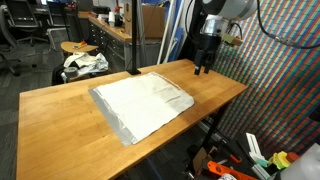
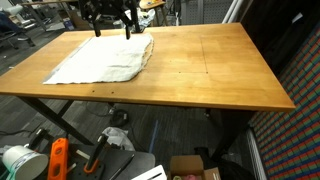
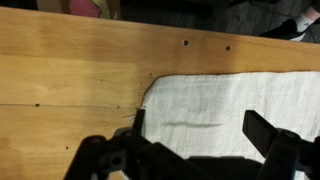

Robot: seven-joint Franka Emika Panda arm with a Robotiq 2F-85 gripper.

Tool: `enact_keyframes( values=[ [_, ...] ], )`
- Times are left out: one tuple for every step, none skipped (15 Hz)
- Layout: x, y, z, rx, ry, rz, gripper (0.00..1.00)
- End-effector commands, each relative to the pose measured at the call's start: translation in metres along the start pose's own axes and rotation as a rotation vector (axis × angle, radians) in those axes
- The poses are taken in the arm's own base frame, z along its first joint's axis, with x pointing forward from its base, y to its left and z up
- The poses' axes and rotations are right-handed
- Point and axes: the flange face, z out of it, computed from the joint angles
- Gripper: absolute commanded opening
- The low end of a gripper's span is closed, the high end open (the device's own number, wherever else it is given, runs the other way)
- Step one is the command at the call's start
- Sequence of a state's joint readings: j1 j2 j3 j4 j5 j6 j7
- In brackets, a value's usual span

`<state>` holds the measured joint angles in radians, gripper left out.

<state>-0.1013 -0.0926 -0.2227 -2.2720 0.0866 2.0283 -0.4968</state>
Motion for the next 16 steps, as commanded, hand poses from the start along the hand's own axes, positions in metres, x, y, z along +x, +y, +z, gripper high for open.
enact_keyframes(
  values=[
    [0.012, 0.018, 0.014, 0.071, 0.023, 0.036, 1.00],
    [0.013, 0.021, 0.020, 0.073, 0.031, 0.046, 1.00],
    [0.013, 0.025, 0.026, 0.067, 0.045, 0.055, 1.00],
    [0.013, 0.028, 0.032, 0.057, 0.055, 0.058, 1.00],
    [0.015, 0.031, 0.037, 0.052, 0.070, 0.070, 1.00],
    [0.018, 0.032, 0.044, 0.046, 0.094, 0.087, 1.00],
    [0.020, 0.033, 0.049, 0.042, 0.106, 0.094, 1.00],
    [0.022, 0.034, 0.054, 0.038, 0.127, 0.103, 1.00],
    [0.024, 0.035, 0.059, 0.033, 0.135, 0.105, 1.00],
    [0.026, 0.036, 0.064, 0.026, 0.146, 0.109, 1.00],
    [0.028, 0.036, 0.068, 0.017, 0.151, 0.109, 1.00],
    [0.029, 0.037, 0.073, 0.006, 0.161, 0.109, 1.00],
    [0.029, 0.037, 0.078, -0.005, 0.162, 0.104, 1.00],
    [0.030, 0.037, 0.083, -0.016, 0.156, 0.097, 1.00],
    [0.030, 0.036, 0.088, -0.019, 0.149, 0.092, 1.00],
    [0.029, 0.036, 0.093, -0.020, 0.138, 0.084, 1.00]
  ],
)
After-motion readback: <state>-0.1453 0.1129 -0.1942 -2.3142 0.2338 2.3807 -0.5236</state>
